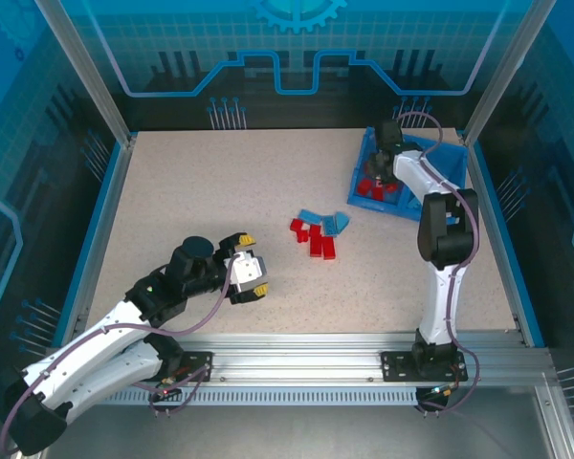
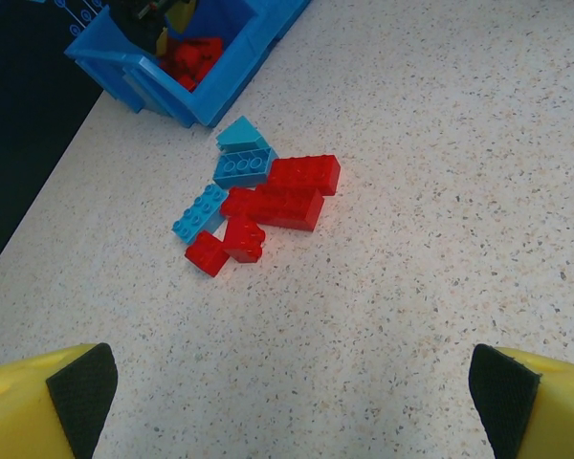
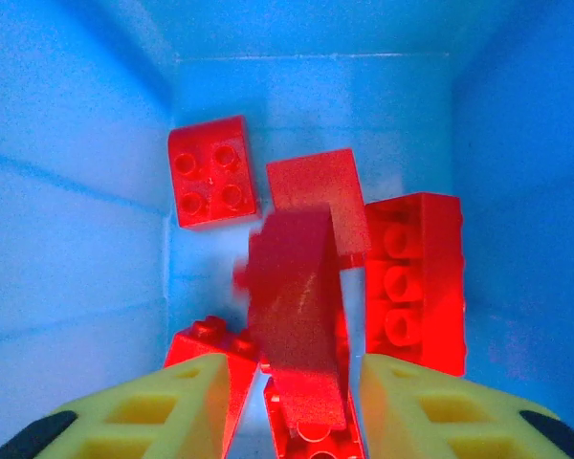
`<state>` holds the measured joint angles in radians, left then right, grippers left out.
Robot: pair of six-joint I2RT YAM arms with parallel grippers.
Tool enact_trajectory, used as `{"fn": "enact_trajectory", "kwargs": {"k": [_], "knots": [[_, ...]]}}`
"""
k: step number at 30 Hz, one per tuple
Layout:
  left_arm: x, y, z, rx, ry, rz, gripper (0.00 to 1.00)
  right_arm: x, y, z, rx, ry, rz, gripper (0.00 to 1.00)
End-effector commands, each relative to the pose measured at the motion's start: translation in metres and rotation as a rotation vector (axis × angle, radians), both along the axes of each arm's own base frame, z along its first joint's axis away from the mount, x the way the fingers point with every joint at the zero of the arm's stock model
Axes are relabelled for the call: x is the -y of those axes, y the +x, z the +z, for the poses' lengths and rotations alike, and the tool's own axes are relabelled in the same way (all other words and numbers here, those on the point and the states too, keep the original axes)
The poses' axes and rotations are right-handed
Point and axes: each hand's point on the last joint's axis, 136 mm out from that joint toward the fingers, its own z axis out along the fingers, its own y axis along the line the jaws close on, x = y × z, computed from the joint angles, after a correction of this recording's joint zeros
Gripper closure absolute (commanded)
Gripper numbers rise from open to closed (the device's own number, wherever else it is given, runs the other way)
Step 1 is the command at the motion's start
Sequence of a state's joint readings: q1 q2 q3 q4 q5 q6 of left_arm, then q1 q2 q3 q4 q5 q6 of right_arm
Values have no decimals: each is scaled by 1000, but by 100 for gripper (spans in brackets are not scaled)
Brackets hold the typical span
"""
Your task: Sort the legos into containers by color
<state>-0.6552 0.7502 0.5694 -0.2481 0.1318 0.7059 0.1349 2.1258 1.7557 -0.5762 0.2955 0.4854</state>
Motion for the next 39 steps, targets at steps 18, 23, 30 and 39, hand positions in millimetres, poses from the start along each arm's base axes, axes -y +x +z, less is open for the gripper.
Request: {"fn": "enact_trajectory", "kwargs": {"k": [18,23,30,39], "knots": [[9,-1,6,-2,-42,-42,1,-152,-197,25,9,101,571,49],[11,-1,2,-24,-36,-51,1,-166,-223,-13,-110,119,655,45],[9,0,-1,-21,-20,-39,1,-169,-226,-48,-172,112,672,44],[9,0,-1,-23,-22,-39,1,-159,-215,-84,-212,31,622,44]]}}
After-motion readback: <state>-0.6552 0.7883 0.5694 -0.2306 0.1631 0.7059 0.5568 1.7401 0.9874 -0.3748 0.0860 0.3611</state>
